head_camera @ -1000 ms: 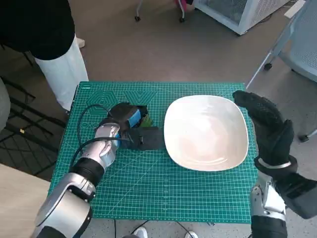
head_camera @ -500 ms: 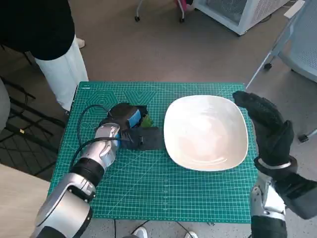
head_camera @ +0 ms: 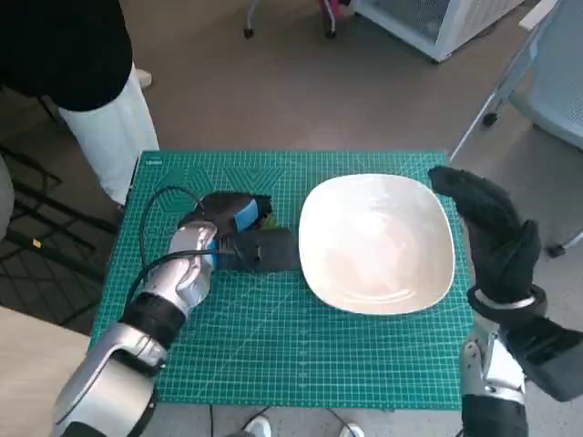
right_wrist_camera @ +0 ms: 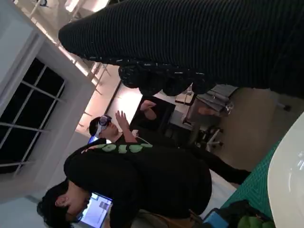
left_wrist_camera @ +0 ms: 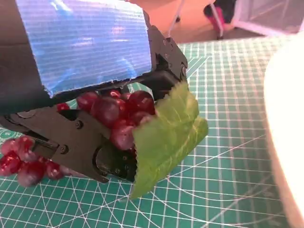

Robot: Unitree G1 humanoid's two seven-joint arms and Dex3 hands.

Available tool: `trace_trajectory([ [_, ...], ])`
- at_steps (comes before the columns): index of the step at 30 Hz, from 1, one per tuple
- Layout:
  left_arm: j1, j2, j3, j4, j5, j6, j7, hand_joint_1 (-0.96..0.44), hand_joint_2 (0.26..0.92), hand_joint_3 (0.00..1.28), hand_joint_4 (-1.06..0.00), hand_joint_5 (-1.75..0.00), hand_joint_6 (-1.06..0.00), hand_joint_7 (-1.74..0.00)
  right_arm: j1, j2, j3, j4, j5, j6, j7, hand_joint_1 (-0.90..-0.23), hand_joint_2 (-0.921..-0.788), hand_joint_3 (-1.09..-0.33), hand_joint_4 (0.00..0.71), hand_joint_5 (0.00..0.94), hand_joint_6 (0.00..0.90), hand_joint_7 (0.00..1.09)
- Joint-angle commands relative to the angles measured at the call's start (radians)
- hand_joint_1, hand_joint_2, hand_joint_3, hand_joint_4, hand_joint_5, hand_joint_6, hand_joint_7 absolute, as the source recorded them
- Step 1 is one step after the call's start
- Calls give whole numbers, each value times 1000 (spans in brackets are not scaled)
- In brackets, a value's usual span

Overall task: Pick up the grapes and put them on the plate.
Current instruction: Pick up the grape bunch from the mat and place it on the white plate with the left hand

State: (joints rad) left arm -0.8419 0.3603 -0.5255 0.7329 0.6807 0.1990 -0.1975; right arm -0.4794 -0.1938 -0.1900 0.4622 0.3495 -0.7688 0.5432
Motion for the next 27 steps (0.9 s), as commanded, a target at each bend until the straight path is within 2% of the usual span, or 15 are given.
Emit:
trace_trajectory([
  [1,39,52,29,-183,30,46,-24,1,920,91,-681,-1219,-583,-1164,4,6,2,14,-2,5,-2,-576,-921,-682,199,0,-1,376],
  [6,77,85,59,-334,47,71,-35,1,920,65,-719,-1187,-606,-1132,1,8,1,19,-2,5,-3,-577,-921,-683,197,0,-1,374],
  [15,125,129,101,-533,79,84,-48,2,920,63,-700,-1226,-634,-1083,-4,13,-1,24,1,4,-4,-581,-921,-681,199,1,-1,377],
  [27,143,135,125,-623,115,87,-54,2,920,61,-698,-1252,-650,-1043,-12,17,-3,33,-1,-3,-6,-583,-921,-681,199,1,-1,377],
])
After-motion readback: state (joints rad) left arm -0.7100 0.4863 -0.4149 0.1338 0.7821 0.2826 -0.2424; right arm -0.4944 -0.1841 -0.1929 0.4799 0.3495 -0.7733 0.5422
